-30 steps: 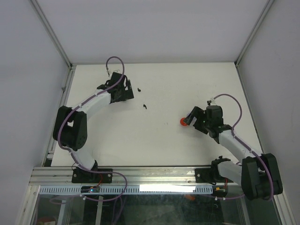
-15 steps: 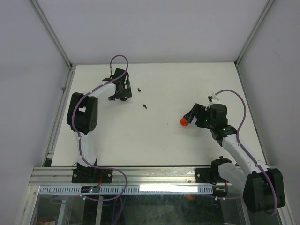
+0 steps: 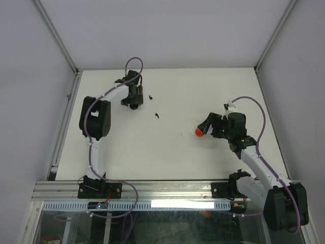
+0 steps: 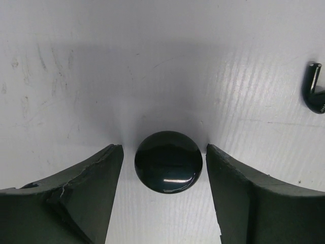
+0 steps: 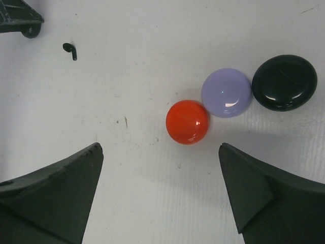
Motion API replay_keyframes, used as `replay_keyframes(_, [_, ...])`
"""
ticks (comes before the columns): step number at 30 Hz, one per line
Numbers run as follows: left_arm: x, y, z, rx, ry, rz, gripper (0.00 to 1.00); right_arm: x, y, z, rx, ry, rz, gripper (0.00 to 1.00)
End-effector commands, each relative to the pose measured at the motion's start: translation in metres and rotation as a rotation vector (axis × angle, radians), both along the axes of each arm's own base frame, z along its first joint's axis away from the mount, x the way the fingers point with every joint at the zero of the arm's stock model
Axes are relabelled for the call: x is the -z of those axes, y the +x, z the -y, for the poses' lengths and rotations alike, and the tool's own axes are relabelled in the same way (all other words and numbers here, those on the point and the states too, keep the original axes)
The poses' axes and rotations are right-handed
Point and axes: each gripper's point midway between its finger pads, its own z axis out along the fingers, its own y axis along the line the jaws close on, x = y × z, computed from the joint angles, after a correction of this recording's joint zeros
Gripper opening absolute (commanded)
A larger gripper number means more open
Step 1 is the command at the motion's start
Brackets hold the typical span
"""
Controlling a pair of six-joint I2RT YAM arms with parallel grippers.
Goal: Insert the wireless bluetooth earbuds into the charging case
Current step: Pick up the charging case at the center of the board.
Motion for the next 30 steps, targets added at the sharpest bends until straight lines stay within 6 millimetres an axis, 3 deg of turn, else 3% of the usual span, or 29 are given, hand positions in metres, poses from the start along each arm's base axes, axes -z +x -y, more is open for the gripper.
replay_keyframes(1, [-0.001,0.005,0.002,0.041,0.000,-0.022,0.67,-0.018,0.010,-0.009,-0.054,0.026,0.090,0.99])
replay_keyframes(6, [-0.003,0.004,0.007,0.034,-0.029,-0.023,0.55,-0.023,0.010,-0.022,-0.116,0.068,0.132,0.99])
replay_keyframes(9, [-0.012,0.002,0.009,0.014,-0.056,-0.008,0.52,-0.027,0.012,-0.035,-0.160,0.091,0.158,0.99])
replay_keyframes(12, [-0.025,-0.001,0.017,0.001,-0.114,0.022,0.42,-0.033,0.013,-0.054,-0.215,0.111,0.195,0.99])
replay_keyframes(20, [-0.084,-0.025,0.051,-0.045,-0.332,0.184,0.42,-0.064,0.019,-0.104,-0.337,0.145,0.349,0.99])
replay_keyframes(25, [-0.116,-0.046,0.073,-0.048,-0.416,0.277,0.42,-0.090,0.025,-0.122,-0.378,0.179,0.445,0.99])
replay_keyframes(30, [-0.141,-0.076,0.111,-0.015,-0.491,0.368,0.42,-0.113,0.024,-0.137,-0.411,0.209,0.542,0.99])
